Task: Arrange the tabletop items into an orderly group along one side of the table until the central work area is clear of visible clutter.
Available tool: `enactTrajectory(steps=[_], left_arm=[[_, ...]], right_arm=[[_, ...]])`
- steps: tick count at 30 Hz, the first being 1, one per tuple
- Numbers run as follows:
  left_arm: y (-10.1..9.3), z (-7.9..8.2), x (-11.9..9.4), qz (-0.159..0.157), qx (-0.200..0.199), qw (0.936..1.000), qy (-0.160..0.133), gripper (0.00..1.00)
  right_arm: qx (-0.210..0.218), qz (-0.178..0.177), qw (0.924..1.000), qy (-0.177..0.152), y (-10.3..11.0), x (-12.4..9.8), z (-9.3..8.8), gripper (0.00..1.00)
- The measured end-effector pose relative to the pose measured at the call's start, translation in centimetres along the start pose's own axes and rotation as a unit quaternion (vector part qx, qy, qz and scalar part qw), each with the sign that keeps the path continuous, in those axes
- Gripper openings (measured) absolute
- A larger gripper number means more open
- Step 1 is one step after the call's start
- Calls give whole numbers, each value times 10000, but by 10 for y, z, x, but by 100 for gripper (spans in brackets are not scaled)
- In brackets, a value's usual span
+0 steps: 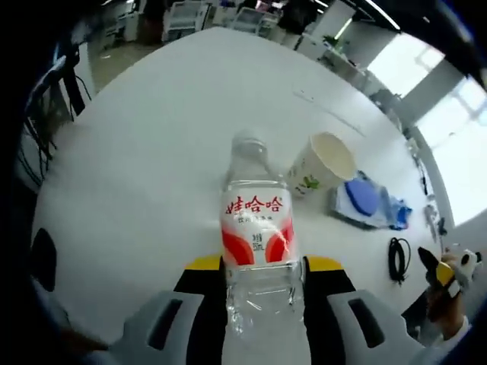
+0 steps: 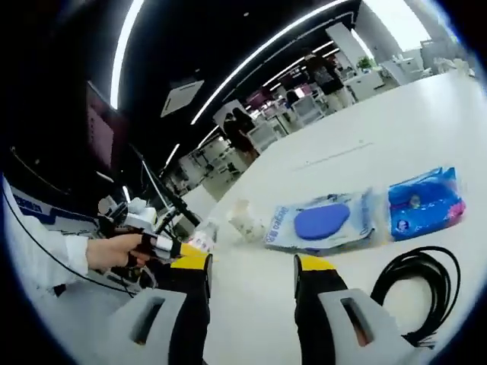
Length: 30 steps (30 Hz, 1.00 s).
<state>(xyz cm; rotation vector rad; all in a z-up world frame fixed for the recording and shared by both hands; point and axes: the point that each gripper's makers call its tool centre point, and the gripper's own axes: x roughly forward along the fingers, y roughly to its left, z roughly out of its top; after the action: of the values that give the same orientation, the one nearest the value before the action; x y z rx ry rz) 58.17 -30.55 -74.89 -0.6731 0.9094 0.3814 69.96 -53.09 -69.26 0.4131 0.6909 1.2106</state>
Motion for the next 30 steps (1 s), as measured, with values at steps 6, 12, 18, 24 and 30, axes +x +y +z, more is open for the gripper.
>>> enactTrajectory(steps=[6, 12, 18, 24, 30], left_arm=[[-5, 3, -22, -40, -37, 9998, -217, 34], [-24, 13, -52, -249, 60, 9971, -717, 35], [-47, 17, -75, -405, 475, 9933, -970, 35], [-66, 12, -83, -474, 733, 9900, -1105, 35], [-72, 4, -75, -500, 1147, 9867, -1034, 36]], right_arm=[[-54, 252, 9995, 196, 18, 16, -9, 42], [245, 491, 9972, 500, 33, 26, -21, 44], [278, 717, 9956, 545, 52, 37, -22, 44], [409, 1014, 9927, 516, 72, 53, -8, 44], [358, 1215, 9910, 429, 87, 75, 15, 46]])
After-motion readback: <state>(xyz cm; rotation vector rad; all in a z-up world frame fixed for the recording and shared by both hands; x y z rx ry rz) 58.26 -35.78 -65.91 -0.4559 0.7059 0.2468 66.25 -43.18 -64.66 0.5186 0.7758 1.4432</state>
